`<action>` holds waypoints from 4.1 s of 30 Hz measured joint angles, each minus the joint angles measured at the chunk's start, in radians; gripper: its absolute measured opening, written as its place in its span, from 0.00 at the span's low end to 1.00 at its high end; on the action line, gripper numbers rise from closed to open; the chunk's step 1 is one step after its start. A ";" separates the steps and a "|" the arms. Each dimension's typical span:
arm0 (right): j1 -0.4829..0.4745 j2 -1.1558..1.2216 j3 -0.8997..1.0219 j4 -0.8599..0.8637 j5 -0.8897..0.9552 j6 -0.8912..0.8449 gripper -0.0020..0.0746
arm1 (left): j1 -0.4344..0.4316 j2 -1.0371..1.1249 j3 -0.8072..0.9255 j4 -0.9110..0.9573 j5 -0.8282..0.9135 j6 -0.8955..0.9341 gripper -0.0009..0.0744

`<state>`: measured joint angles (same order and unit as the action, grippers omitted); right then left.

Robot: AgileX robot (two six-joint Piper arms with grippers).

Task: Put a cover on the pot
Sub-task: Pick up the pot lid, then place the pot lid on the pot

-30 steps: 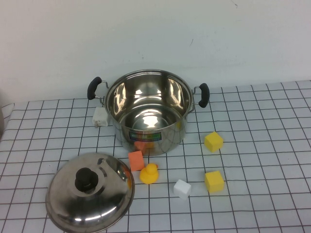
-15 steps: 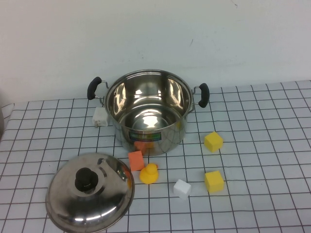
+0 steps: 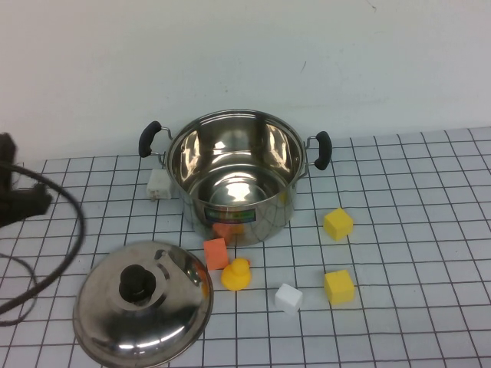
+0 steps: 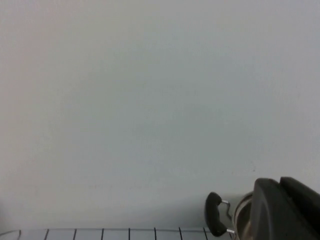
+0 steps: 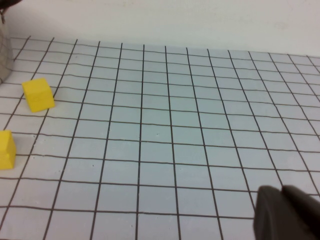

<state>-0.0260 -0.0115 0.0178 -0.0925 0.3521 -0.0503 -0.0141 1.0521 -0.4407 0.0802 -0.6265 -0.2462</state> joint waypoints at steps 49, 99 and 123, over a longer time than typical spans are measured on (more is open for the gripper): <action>0.000 0.000 0.000 -0.001 0.000 0.000 0.04 | -0.230 1.030 0.031 -0.122 -0.526 0.114 0.77; -0.002 0.000 0.000 -0.001 0.000 0.002 0.04 | -0.258 0.641 -0.588 0.108 0.095 -0.050 0.45; -0.002 0.000 0.000 -0.001 0.000 0.002 0.04 | -0.336 1.043 -0.966 0.255 0.263 -0.089 0.45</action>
<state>-0.0276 -0.0115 0.0178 -0.0931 0.3521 -0.0485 -0.3504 2.0949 -1.4062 0.3350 -0.3639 -0.3355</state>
